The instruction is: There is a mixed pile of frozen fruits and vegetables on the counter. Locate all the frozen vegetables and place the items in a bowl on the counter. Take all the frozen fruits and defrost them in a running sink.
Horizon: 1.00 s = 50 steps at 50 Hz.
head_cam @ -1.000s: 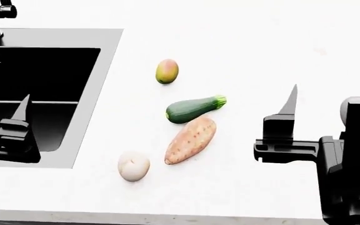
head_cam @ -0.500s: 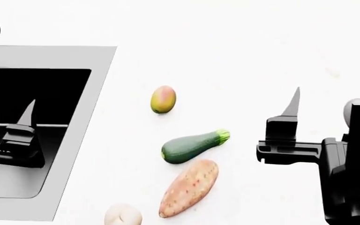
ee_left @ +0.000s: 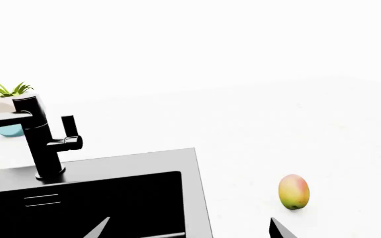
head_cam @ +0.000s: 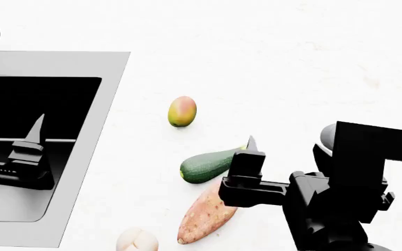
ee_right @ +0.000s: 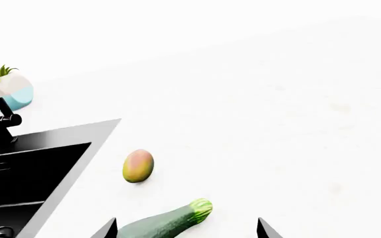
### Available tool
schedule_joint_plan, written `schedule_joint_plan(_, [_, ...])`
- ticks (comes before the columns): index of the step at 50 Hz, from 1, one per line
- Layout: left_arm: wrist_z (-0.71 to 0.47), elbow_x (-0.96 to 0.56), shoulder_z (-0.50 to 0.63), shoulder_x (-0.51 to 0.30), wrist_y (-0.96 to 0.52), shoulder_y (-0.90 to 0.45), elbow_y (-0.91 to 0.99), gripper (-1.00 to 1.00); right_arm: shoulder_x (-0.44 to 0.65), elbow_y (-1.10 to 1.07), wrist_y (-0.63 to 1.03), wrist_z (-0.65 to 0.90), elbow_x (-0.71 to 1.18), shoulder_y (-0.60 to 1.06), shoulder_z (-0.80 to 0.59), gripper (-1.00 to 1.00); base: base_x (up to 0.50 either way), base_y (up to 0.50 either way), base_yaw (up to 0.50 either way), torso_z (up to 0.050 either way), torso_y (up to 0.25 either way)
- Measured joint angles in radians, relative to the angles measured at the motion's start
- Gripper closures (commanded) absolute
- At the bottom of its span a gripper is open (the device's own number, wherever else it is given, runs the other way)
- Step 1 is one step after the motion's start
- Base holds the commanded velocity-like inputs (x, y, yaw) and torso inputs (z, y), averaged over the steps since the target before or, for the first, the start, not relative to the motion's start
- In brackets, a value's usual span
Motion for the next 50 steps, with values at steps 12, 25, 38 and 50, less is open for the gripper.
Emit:
schedule_joint_plan(12, [-0.002, -0.001, 0.011, -0.004, 0.009, 0.009, -0.005, -1.0, -0.066, 0.137, 0.041, 0.262, 0.299, 0.009, 0.026, -1.0, 0.0, 0.0, 0.0, 0.0, 0.0])
schedule_joint_plan(25, [-0.005, 0.002, 0.027, -0.009, 0.023, 0.016, -0.011, -1.0, -0.075, 0.257, -0.025, 0.377, 0.358, 0.004, -0.041, -1.0, 0.0, 0.0, 0.0, 0.0, 0.0])
schedule_joint_plan(38, [-0.008, -0.007, 0.016, -0.016, 0.027, 0.013, -0.014, -1.0, -0.06, 0.427, -0.202, 0.337, 0.186, 0.042, -0.228, -1.0, 0.0, 0.0, 0.0, 0.0, 0.0])
schedule_joint_plan(50, [-0.007, -0.017, 0.005, -0.021, 0.031, 0.012, -0.014, -1.0, -0.065, 0.551, -0.305, 0.289, 0.126, 0.062, -0.317, -1.0, 0.0, 0.0, 0.0, 0.0, 0.001])
